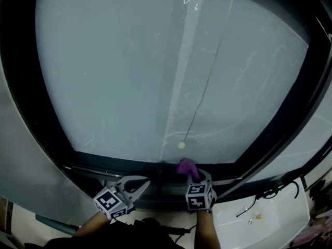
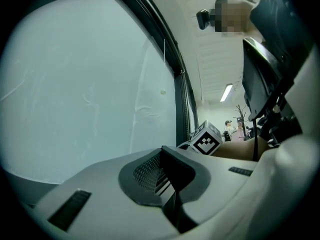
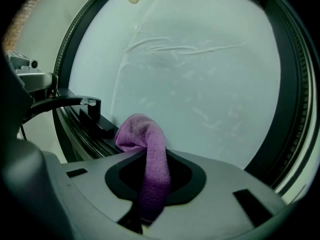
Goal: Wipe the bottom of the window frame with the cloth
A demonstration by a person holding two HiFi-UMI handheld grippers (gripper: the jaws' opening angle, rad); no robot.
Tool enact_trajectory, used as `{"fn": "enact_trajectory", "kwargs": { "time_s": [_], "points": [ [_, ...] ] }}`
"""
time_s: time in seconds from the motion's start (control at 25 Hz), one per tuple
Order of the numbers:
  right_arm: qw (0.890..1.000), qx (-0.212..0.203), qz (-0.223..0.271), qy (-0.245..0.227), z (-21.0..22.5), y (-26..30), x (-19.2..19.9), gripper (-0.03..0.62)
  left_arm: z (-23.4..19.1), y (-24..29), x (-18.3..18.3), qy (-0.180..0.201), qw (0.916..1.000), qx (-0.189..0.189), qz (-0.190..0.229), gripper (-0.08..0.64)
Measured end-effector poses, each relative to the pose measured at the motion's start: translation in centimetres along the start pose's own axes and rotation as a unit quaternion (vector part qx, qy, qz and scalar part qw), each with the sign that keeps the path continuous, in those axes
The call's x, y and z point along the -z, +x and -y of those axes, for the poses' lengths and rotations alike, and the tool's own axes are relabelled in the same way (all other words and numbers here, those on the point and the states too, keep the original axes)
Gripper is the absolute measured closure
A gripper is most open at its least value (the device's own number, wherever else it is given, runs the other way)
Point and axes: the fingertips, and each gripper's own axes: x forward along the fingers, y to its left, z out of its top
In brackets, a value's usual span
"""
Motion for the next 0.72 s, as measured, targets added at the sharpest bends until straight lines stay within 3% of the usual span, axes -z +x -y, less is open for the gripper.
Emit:
{"fn": "enact_trajectory", "kwargs": {
  "time_s": [0.72],
  "points": [
    [1.000, 0.006, -0.007, -0.016, 5.8, 0.3, 2.5, 0.512, 2.0, 3.3, 0.2, 0.002, 0.9996, -0.012, 0.025, 0.557]
  ]
}}
